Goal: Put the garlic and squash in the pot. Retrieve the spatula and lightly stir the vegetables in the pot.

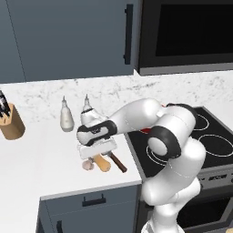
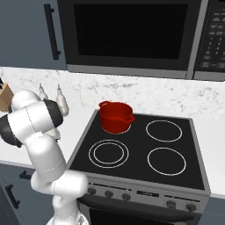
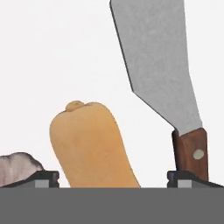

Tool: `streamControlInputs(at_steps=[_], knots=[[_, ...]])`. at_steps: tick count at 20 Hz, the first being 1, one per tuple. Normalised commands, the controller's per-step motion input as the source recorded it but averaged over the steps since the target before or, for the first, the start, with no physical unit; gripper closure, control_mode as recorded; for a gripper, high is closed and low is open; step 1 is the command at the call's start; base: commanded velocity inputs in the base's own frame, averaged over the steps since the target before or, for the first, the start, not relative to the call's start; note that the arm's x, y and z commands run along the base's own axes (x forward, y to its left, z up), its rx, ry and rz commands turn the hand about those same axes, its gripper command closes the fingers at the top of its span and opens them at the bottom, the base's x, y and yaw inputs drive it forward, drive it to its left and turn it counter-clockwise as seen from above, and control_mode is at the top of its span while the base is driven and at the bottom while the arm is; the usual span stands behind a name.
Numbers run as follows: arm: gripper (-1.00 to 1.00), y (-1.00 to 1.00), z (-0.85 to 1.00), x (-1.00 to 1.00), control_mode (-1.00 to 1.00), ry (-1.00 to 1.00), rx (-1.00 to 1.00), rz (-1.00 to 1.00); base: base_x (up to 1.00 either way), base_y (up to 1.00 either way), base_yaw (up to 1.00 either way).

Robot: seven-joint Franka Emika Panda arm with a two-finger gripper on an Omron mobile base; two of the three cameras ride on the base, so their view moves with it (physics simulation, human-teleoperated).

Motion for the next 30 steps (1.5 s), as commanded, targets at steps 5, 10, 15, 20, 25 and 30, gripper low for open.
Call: streamControlInputs(at_steps=[5, 10, 15, 20, 25, 30], knots=[[-1.00, -0.14, -0.41, 0.00, -1.00, 0.05, 0.00, 0.00, 0.00, 0.00, 0.00], [1.00, -0.01, -0.47, 0.00, -1.00, 0.11, 0.00, 0.01, 0.00, 0.00, 0.00], [1.00, -0.10, 0.08, -0.28, -1.00, -0.04, 0.02, 0.00, 0.00, 0.00, 0.00], [1.00, -0.43, 0.59, -0.68, -1.00, -0.22, 0.04, 0.00, 0.00, 0.00, 0.00], [1.00, -0.65, 0.76, -0.47, -1.00, -0.20, 0.03, 0.00, 0.00, 0.00, 0.00], [1.00, -0.76, 0.89, 0.03, -1.00, -0.06, 0.07, -0.01, 0.00, 0.00, 0.00]])
